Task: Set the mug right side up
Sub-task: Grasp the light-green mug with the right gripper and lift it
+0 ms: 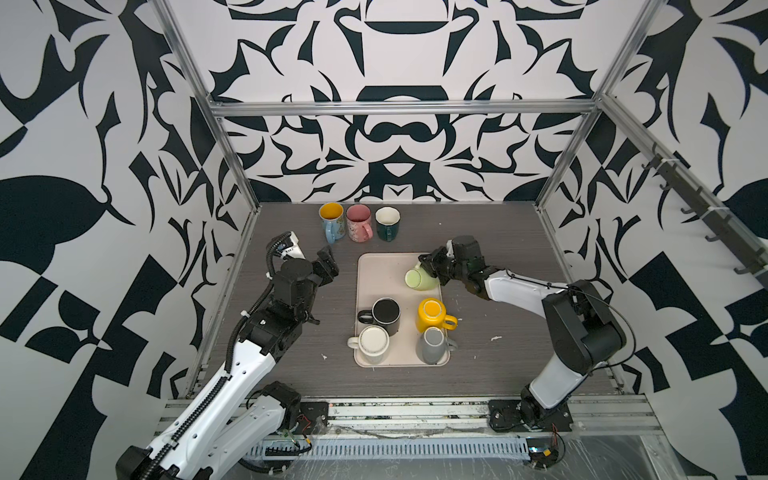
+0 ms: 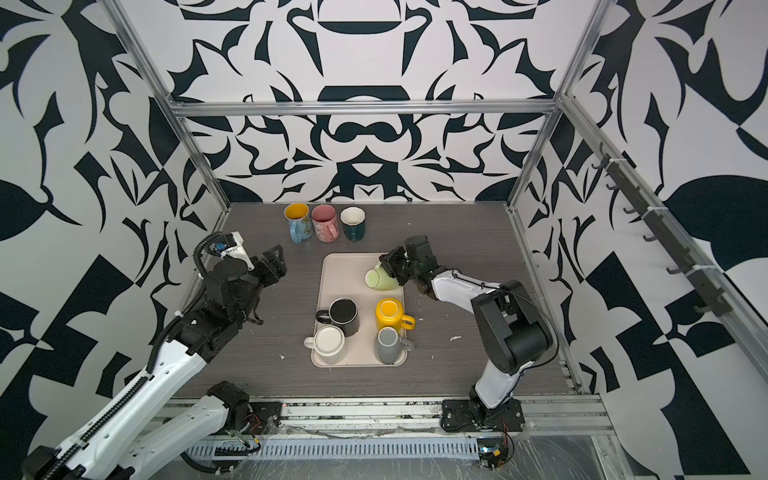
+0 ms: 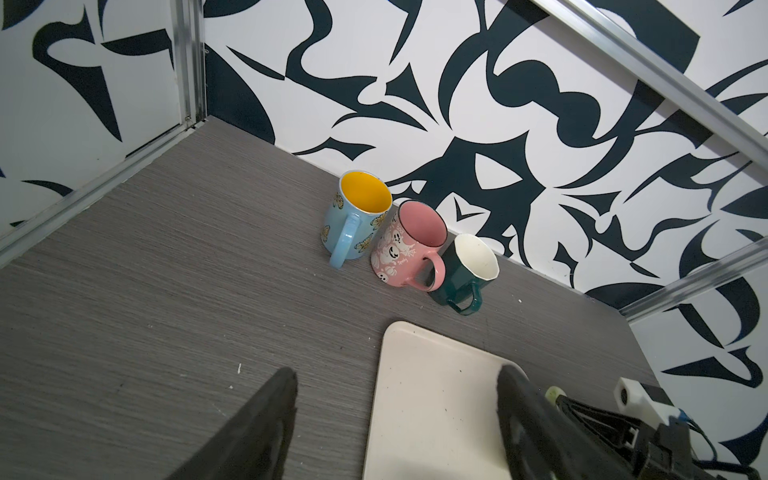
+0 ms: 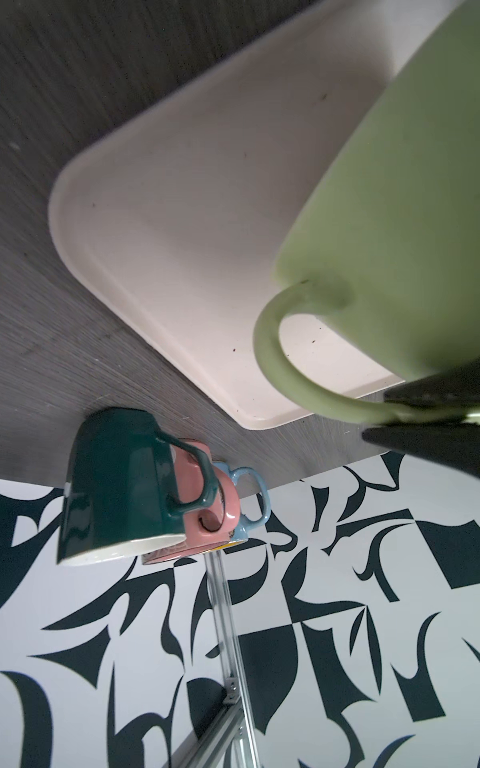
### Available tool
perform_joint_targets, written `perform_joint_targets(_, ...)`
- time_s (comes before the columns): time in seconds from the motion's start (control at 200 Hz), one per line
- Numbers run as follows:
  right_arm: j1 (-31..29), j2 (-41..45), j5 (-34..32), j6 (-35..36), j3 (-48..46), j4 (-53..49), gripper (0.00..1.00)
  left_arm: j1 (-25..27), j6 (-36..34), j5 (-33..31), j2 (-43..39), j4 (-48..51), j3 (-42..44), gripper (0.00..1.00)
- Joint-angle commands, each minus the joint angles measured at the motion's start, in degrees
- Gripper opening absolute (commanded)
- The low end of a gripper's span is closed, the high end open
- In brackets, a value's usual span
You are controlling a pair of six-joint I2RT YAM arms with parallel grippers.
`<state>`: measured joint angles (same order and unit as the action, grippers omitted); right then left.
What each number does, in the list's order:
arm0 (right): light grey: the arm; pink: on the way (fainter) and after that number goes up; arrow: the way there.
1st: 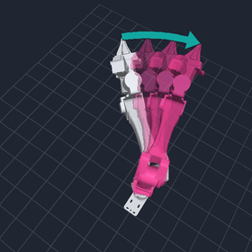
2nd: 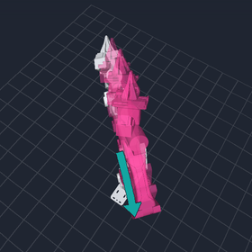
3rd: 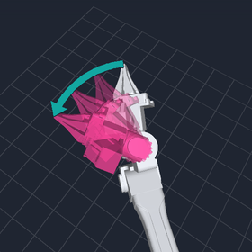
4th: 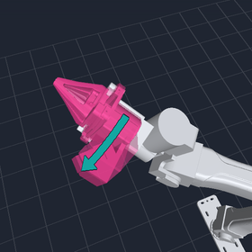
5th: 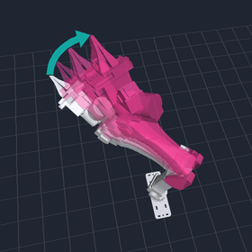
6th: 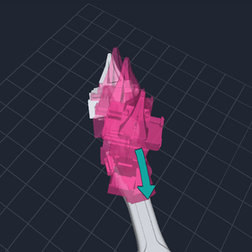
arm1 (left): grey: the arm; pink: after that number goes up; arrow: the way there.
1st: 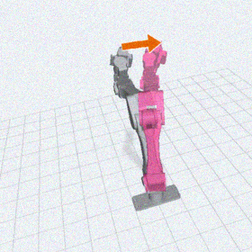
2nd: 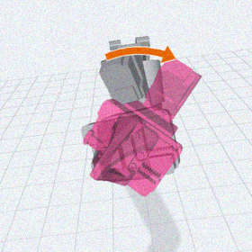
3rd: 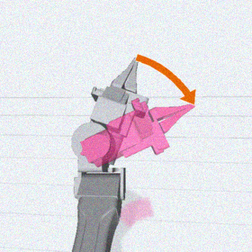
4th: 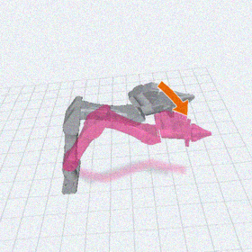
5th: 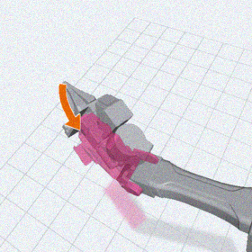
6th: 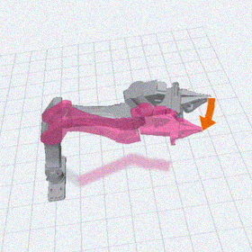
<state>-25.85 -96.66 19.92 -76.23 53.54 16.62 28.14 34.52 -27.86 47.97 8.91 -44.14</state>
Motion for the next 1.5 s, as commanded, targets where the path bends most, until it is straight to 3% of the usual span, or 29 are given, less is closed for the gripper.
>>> perform_joint_targets(0.0, -0.8, 4.6, -1.8, 4.8, 3.5, 2.9, 0.00, -0.2, 0.6, 0.2, 0.1, 0.5, -2.1, 0.79)
perform_joint_targets(0.535, -2.6, 7.0, -4.9, 12.2, 2.4, 2.5, 0.00, -0.2, 0.7, 1.4, 1.4, 0.2, -2.8, 0.78)
perform_joint_targets(0.94, -6.5, 9.9, -10.0, 24.2, 3.0, 1.3, 0.00, -0.2, 0.3, 3.0, 3.0, -1.2, -3.8, 0.77)
perform_joint_targets(1.495, -10.8, 12.8, -17.2, 38.8, 2.3, 4.3, 0.00, -0.2, -5.2, 16.9, 12.8, -4.9, -11.3, 0.75)
